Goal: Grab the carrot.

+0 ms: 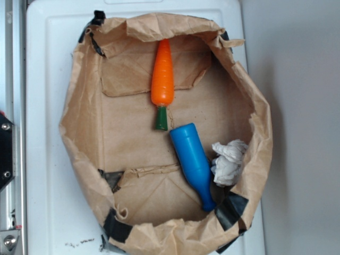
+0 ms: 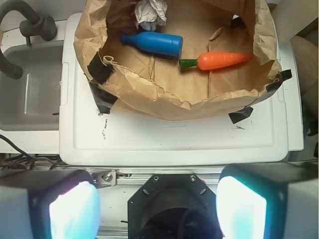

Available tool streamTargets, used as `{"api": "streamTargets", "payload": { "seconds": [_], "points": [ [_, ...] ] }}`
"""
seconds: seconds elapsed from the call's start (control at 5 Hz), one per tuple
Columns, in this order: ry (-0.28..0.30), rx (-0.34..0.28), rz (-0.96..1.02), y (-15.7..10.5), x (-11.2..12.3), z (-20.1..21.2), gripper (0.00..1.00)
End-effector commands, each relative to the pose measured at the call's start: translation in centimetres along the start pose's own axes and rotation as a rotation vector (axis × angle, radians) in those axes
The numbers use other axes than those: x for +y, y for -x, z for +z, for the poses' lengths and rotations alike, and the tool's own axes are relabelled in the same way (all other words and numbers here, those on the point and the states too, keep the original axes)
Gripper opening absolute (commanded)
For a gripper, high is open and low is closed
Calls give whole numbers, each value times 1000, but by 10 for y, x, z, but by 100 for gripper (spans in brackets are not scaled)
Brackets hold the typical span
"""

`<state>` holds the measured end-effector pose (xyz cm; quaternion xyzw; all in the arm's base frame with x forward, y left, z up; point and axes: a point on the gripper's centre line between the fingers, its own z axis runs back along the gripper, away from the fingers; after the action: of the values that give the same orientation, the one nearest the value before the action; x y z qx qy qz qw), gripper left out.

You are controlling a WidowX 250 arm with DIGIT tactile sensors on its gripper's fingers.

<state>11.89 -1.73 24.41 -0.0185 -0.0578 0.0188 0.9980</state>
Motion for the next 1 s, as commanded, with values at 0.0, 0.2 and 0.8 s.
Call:
{"api": "streamTargets", "payload": {
  "seconds": [0.0,0.2,0.8],
  "points": [
    [0,0,0,0,0,0,100],
    [43,1,32,0,4,2,100],
    [9,-11,131,-54,43,-14,100]
  ]
}}
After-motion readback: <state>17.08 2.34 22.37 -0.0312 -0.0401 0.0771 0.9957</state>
